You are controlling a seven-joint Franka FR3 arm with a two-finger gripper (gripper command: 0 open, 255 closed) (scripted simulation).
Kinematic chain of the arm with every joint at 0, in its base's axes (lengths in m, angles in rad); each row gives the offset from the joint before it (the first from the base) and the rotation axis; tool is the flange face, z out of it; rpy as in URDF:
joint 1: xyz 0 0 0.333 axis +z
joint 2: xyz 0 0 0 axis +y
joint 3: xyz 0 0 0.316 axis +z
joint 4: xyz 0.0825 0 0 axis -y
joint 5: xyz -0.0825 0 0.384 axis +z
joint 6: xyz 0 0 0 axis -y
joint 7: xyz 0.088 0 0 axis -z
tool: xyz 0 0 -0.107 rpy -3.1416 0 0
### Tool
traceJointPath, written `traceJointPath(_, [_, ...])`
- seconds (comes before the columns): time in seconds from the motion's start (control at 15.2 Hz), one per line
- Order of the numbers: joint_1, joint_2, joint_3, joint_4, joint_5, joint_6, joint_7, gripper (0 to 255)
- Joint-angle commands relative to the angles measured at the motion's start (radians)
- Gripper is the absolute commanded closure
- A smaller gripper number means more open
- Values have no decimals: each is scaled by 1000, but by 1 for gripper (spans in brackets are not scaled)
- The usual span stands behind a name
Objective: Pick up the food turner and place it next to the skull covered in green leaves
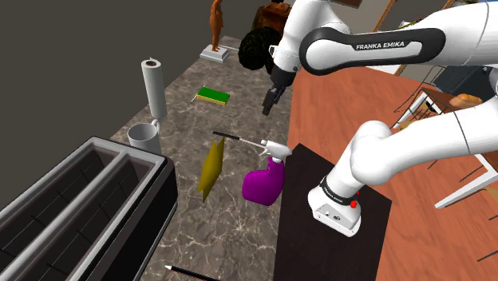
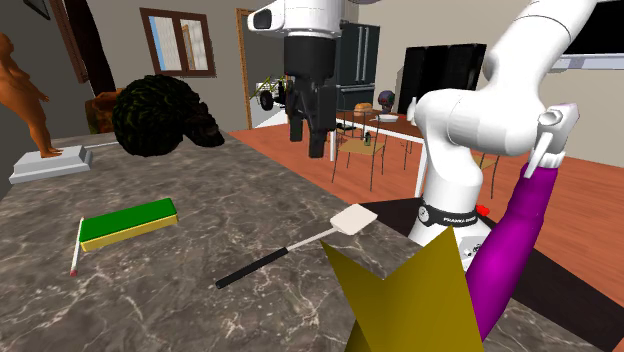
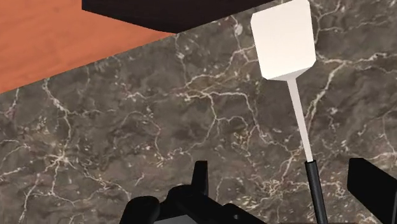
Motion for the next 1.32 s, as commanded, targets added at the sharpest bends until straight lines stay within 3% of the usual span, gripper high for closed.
traceJointPath(0.0, [31, 34, 11, -31, 11, 67, -23, 0])
traceJointPath(0.46, [127, 193, 45, -97, 43, 294, -101, 0])
traceJointPath(0.92, [128, 274, 47, -139, 45, 417, -101, 0])
traceJointPath(1.25, [128, 282, 47, -141, 45, 427, -101, 0])
